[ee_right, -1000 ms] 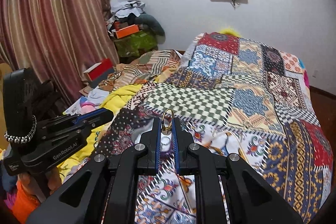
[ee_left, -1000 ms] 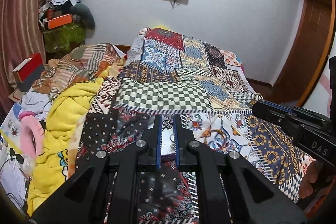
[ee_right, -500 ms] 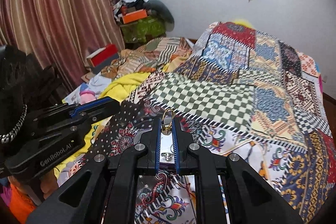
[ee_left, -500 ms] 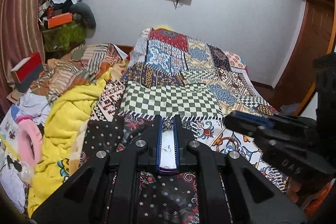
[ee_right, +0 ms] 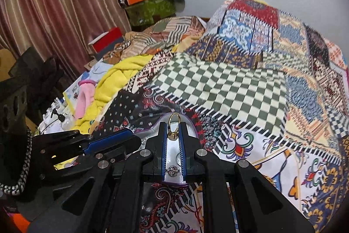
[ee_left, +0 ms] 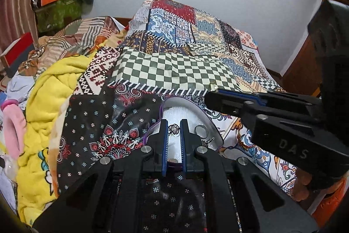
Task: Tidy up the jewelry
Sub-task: 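Lower both rings into the heart tin and open both tools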
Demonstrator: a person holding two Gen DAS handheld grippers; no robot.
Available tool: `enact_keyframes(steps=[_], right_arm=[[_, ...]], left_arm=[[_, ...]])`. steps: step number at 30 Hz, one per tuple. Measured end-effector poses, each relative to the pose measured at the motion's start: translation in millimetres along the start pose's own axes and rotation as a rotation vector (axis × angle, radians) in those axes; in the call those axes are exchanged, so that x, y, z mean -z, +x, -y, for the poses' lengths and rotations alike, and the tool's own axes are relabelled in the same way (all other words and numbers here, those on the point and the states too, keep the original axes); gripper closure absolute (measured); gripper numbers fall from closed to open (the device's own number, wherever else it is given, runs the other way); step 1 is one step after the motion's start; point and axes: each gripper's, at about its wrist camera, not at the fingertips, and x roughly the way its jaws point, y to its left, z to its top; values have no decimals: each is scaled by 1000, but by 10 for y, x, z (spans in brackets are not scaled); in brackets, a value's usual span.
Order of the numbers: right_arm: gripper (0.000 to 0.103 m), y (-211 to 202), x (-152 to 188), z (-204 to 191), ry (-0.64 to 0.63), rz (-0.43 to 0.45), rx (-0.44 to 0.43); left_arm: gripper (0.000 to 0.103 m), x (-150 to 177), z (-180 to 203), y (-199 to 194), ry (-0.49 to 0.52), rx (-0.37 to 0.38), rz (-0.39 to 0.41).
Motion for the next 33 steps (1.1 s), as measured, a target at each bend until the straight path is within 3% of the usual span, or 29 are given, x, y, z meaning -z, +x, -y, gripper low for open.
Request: enact_keyframes(steps=[15, 19, 25, 30, 33], right_arm=[[94, 99, 1, -9, -37, -38, 24], [86, 64, -4, 34, -14, -58, 33], [85, -159, 6, 25, -15, -41, 59], [83, -446, 7, 8, -17, 8, 82], [78, -628, 31, 21, -14, 37, 107]], left_arm=[[94, 22, 28, 48, 16, -20, -10], [94, 9, 25, 15, 13, -48, -10], [94, -21, -11, -89, -23, -51, -11], [80, -50, 85, -274, -13, -44, 18], [78, -83, 176, -407, 9, -43, 40]])
